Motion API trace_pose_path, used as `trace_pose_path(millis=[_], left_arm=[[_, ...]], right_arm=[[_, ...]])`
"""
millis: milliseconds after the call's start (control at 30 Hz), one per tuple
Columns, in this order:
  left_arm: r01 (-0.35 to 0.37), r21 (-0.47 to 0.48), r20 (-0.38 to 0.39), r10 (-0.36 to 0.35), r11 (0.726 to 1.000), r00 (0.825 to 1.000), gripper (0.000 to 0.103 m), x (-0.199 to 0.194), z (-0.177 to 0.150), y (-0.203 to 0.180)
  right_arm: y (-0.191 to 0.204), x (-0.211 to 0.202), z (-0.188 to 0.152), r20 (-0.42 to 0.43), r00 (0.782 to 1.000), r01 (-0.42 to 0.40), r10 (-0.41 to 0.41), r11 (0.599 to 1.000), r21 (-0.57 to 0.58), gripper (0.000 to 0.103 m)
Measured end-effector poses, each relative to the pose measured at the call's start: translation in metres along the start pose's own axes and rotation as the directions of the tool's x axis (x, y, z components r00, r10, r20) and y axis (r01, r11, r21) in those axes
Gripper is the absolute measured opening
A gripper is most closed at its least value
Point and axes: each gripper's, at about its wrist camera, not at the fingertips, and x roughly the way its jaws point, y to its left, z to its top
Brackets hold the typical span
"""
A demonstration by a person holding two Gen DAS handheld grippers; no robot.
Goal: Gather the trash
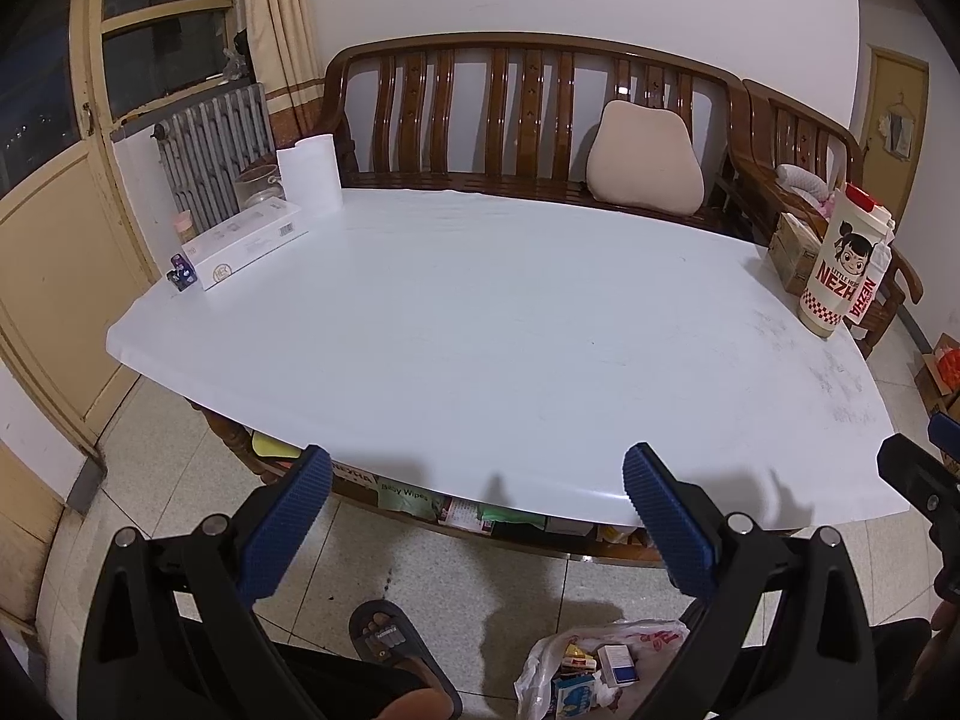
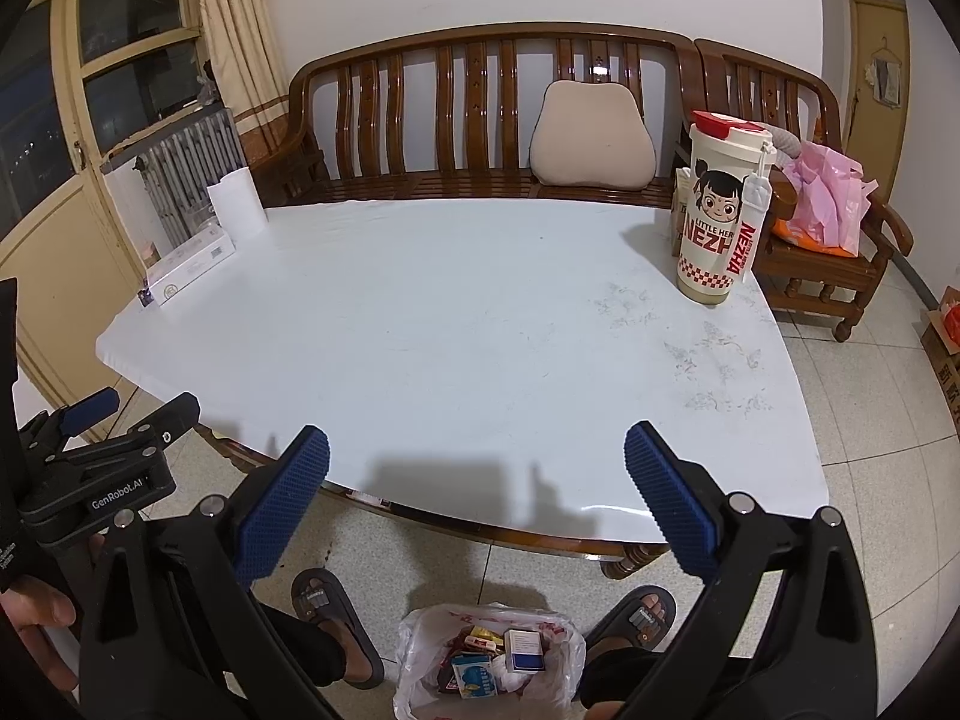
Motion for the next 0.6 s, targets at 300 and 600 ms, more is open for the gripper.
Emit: trace_pose_path(millis=[300, 600], left_arm=[[0.005, -0.004, -0.001, -0.005, 1.0, 1.0, 0.095, 0.0, 0.0018, 0.0013], [0.005, -0.004, -0.003, -0.005, 1.0, 1.0, 0.095, 0.0003, 0.001, 0.0019]], right_arm=[[0.0005, -0.0005, -0.0001, -0.002, 1.0, 0.001, -0.001, 1.0, 0.0, 0.096], [0.0025, 0.0015, 0.0001, -0.006, 1.0, 0.002, -0.002, 1.0, -0.002, 0.096]])
